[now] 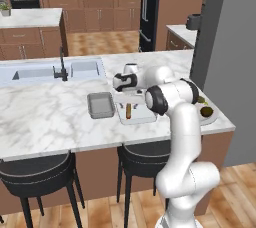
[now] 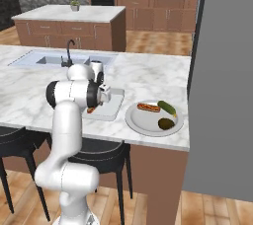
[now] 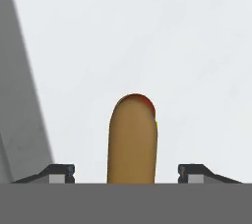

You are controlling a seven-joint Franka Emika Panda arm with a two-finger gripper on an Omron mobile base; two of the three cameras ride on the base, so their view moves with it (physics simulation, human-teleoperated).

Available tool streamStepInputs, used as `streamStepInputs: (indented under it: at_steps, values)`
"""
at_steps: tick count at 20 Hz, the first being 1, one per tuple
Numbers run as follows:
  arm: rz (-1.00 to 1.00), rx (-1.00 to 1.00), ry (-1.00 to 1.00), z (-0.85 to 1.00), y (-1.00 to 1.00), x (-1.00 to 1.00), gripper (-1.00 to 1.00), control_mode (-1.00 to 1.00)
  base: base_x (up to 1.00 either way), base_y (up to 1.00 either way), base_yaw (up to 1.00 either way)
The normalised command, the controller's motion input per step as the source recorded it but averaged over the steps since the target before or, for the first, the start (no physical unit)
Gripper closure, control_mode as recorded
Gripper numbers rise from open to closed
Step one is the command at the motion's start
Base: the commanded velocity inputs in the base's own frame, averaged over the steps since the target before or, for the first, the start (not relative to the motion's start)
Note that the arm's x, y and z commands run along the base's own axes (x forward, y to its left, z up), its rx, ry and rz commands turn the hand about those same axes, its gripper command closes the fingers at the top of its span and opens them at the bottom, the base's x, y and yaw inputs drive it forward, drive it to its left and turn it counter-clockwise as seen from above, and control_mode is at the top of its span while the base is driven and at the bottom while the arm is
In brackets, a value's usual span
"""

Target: Place one cooked food and one vegetable from the large plate to each tupperware container.

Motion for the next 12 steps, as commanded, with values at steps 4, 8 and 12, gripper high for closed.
streamStepInputs:
  at_steps: [4,8,12]
  values:
    - [-0.03,0.04,0.00,0.38,-0.13,-0.16,-1.00,-1.00,0.00,0.00,0.00]
    - [-0.09,0.00,0.00,0.78,-0.33,-0.47,-1.00,-1.00,0.00,0.00,0.00]
    - [-0.10,0.00,-0.01,0.55,-0.50,-0.91,-1.00,-1.00,0.00,0.00,0.00]
